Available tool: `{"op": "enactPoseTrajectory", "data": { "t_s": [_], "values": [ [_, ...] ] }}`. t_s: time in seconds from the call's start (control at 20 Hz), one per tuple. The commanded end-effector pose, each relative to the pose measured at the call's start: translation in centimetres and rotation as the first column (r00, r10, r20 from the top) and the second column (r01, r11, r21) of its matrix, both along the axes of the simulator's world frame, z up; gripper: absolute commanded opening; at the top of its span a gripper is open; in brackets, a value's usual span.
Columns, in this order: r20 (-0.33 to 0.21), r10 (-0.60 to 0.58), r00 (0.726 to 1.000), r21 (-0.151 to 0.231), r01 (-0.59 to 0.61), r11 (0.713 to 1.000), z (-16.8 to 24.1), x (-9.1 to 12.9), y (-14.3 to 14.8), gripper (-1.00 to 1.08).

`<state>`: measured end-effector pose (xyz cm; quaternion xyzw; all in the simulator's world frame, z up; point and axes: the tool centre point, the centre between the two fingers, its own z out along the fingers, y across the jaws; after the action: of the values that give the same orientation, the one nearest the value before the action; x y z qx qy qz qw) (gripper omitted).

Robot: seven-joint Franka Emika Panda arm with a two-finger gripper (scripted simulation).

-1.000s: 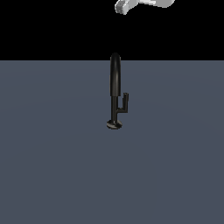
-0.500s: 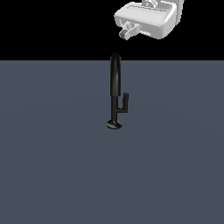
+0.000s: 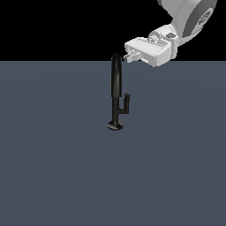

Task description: Turn on the faucet by rotating a designated handle.

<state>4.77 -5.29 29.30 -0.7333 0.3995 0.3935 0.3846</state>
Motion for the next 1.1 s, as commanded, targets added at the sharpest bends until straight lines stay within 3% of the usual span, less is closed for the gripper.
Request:
{"op": "enactPoseTrajectory", "data": {
  "t_s": [0.0,0.25,0.5,0.8,1.05],
  "values": [
    [-0.052,-0.050,0.997,0.050,0.053,0.997,-1.9,1.0,-0.3,-1.00],
    [-0.166,-0.145,0.975,0.142,0.169,0.975,-6.2,2.5,-0.8,-1.00],
    [-0.270,-0.215,0.939,0.207,0.274,0.939,-10.0,3.5,-0.9,-1.00],
    [-0.361,-0.265,0.894,0.252,0.367,0.896,-13.4,4.0,-0.8,-1.00],
    [-0.397,-0.282,0.873,0.267,0.404,0.875,-14.9,4.2,-0.5,-1.00]
  ]
}}
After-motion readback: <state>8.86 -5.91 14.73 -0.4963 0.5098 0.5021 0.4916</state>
